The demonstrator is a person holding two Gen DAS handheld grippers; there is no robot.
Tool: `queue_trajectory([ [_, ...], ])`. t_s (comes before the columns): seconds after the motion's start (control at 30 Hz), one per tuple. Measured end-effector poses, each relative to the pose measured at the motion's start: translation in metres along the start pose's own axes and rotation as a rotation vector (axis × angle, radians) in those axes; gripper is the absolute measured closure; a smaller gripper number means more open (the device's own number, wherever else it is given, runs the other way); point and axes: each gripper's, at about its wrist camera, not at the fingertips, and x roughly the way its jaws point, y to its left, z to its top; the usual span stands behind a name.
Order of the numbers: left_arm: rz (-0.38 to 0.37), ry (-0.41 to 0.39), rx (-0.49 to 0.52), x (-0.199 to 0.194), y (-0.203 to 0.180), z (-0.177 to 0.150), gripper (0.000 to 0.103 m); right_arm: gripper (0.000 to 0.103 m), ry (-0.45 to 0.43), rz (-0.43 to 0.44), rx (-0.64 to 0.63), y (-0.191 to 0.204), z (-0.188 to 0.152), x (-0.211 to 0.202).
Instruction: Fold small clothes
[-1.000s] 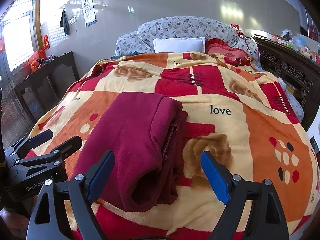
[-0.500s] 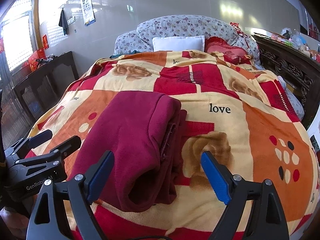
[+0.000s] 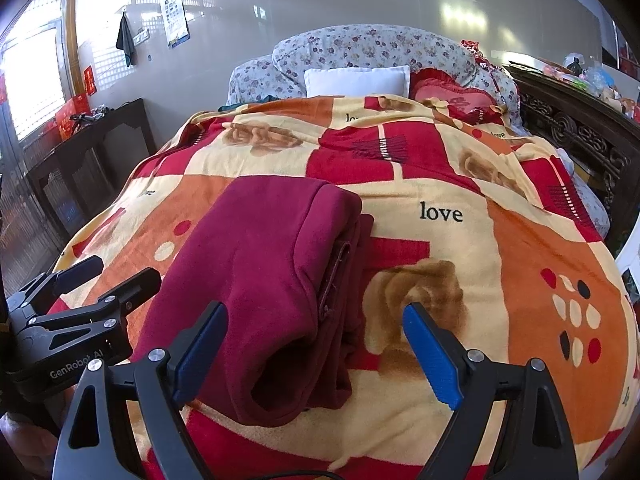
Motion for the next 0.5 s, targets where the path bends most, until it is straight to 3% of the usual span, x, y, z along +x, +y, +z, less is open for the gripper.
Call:
queue_trajectory([
  [0.5, -0.002, -0.007, 0.013, 0.0078, 0.0057, -0.0026, 0.014, 0.011, 0.013, 0.001, 0.0, 0.002, -0.0013, 0.0049],
])
